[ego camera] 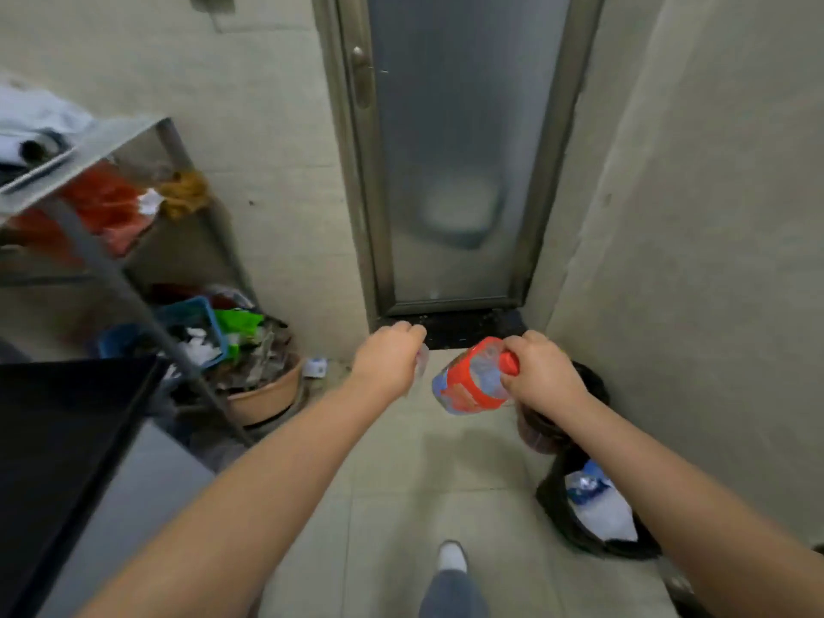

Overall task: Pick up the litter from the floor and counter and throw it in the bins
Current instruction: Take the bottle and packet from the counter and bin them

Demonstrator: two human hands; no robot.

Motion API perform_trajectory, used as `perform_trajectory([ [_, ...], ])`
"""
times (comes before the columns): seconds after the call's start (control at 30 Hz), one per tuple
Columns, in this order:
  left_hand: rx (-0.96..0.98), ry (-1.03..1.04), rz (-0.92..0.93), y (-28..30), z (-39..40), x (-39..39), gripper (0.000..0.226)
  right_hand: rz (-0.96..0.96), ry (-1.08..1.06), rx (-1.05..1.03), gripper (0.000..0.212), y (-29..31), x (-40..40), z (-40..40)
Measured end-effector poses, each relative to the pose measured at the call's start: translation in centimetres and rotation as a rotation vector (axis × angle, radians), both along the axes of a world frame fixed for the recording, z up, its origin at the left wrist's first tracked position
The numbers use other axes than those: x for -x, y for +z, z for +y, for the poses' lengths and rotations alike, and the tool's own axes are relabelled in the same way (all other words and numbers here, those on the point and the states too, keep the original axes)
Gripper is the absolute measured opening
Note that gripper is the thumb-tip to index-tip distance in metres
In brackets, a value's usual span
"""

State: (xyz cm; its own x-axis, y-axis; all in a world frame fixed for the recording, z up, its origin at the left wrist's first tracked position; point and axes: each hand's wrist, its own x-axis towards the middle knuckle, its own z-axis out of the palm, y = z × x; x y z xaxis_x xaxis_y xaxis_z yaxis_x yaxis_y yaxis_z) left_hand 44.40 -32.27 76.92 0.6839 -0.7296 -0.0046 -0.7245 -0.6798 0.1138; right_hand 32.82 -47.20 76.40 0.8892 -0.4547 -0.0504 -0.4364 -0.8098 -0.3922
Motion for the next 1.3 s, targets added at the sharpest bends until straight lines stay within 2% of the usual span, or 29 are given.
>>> perform_trajectory([
  [0.13, -0.017, -0.176, 0.069, -3.3, -15.2, -3.5, 0.021, 0.106, -0.138, 0.026, 0.031, -2.9, -1.2, -11.5],
  [0.27, -0.112, -0.303, 0.135, -6.3, -27.4, -4.6, 0.029, 0.243, -0.28, -0.004, 0.036, -6.1, -1.4, -21.3],
  [0.4, -0.217, -0.374, 0.194, -10.5, -36.7, -4.7, 0.034, 0.349, -0.374, -0.081, 0.043, -10.6, -1.1, -29.3],
  [0.6, -0.315, -0.403, 0.268, -20.6, -46.2, -5.9, 0.041, 0.434, -0.411, -0.227, 0.052, -21.1, -3.3, -38.9],
  [0.9, -0.428, -0.466, 0.288, -43.8, -53.3, -9.0, 0.045, 0.415, -0.629, -0.525, 0.038, -43.8, -6.4, -43.0],
  [1.0, -0.441, -0.512, 0.322, -50.0, -53.0, -9.0, 0.043, 0.49, -0.589, -0.532, 0.042, -49.9, -6.9, -42.6],
  [1.13, -0.504, -0.461, 0.362, -53.9, -51.2, -9.6, 0.045, 0.585, -0.509, -0.548, 0.044, -53.1, -7.4, -42.4],
  [1.23, -0.586, -0.41, 0.33, -53.4, -49.5, -10.3, 0.048, 0.637, -0.438, -0.525, 0.041, -52.4, -7.7, -42.4],
  [1.3, -0.594, -0.393, 0.324, -51.9, -48.5, -11.0, 0.049, 0.659, -0.356, -0.431, 0.041, -50.9, -8.5, -42.5],
])
